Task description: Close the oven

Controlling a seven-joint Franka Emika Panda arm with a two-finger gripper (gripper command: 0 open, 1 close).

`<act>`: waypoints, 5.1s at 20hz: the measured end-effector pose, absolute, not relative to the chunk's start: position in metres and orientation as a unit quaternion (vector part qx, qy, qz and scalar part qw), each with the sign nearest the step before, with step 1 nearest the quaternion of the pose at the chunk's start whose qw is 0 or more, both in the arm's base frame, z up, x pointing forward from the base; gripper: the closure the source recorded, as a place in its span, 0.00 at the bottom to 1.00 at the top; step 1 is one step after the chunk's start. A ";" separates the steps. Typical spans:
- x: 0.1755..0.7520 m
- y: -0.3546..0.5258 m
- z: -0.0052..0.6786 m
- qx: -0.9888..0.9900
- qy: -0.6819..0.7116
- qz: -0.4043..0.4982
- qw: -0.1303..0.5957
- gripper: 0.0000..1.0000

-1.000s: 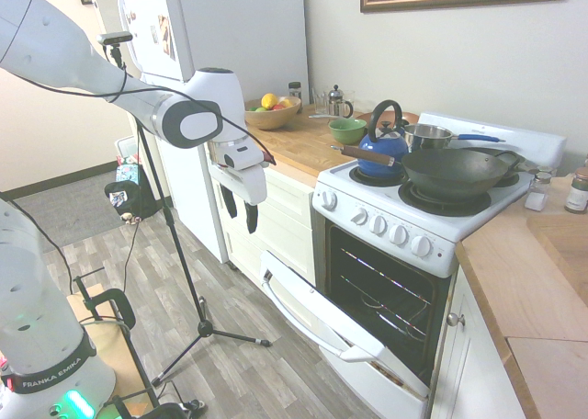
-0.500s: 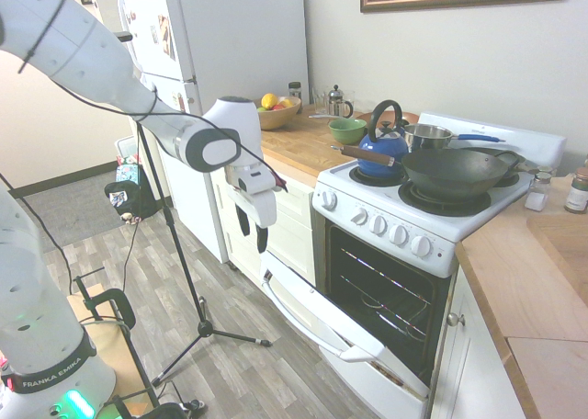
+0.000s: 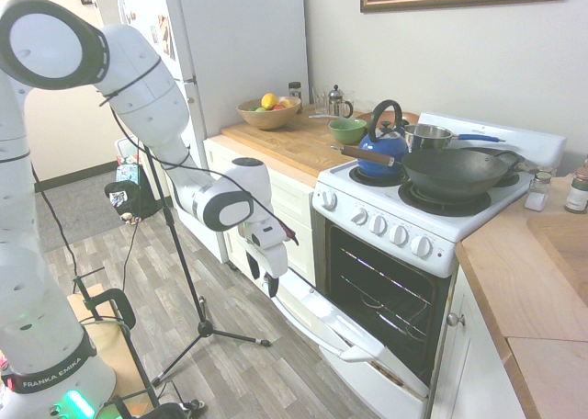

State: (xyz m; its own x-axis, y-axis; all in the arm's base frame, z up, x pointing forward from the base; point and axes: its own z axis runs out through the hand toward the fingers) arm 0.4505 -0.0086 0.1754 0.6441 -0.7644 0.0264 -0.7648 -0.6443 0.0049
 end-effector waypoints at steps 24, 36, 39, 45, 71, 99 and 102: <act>0.538 -0.042 0.066 0.908 -0.417 0.035 0.002 0.00; 0.594 -0.025 0.091 0.922 -0.386 0.040 0.015 0.00; 0.607 -0.024 0.090 0.924 -0.379 0.037 0.020 0.00; 0.644 -0.019 0.095 0.926 -0.375 0.045 0.023 0.00; 0.696 -0.002 0.118 0.916 -0.397 0.025 0.058 0.00; 0.682 0.000 0.167 0.908 -0.401 0.119 0.002 0.00; 0.670 0.003 0.226 0.902 -0.400 0.159 -0.026 0.00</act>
